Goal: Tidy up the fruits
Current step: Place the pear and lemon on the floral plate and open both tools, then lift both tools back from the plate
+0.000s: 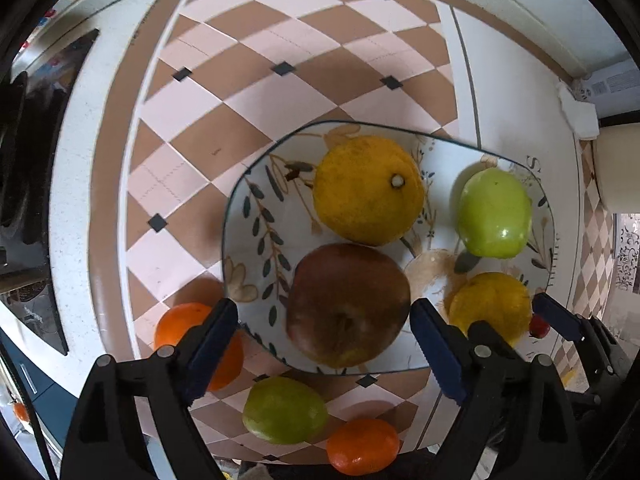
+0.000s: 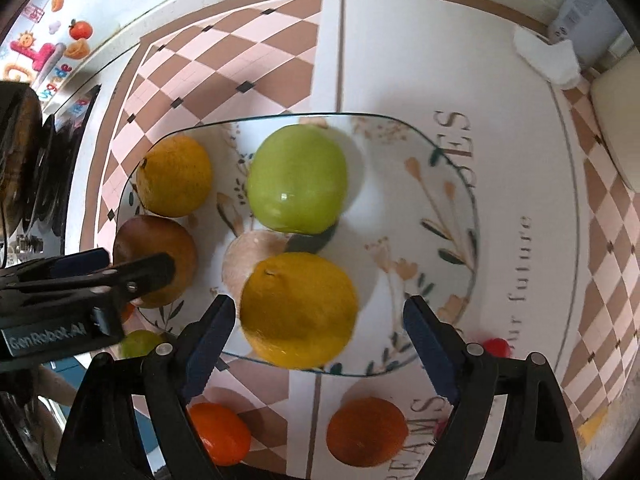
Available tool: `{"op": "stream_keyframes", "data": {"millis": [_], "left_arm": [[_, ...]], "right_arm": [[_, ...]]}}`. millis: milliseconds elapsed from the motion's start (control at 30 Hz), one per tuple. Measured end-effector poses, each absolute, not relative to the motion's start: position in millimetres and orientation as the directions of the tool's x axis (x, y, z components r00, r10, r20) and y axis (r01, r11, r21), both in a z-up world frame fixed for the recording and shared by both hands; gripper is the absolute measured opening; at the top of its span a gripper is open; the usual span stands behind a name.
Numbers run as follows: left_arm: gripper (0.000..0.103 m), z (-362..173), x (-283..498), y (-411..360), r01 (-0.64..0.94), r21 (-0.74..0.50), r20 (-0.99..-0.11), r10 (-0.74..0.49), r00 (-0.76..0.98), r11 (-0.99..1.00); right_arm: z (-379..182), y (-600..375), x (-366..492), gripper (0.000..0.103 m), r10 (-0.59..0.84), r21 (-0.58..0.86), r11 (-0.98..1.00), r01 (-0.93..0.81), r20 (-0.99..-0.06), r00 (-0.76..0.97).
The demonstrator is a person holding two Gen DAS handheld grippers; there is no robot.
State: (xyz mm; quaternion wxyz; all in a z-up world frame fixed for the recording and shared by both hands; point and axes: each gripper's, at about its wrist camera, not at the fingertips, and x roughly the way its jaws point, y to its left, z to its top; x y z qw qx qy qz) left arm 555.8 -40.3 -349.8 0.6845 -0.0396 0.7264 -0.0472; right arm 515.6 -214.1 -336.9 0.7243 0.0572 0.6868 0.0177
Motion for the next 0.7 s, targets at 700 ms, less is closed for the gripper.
{"op": "stream_keyframes", "data": {"millis": [700], "left_arm": [[0.088, -226, 464, -37, 0.056, -0.012, -0.962, -0.027, 0.273, 0.998]], "right_arm": [[-225, -218, 437, 0.090, 0.028, 0.050, 0.996, 0.080, -0.966, 0.256]]}}
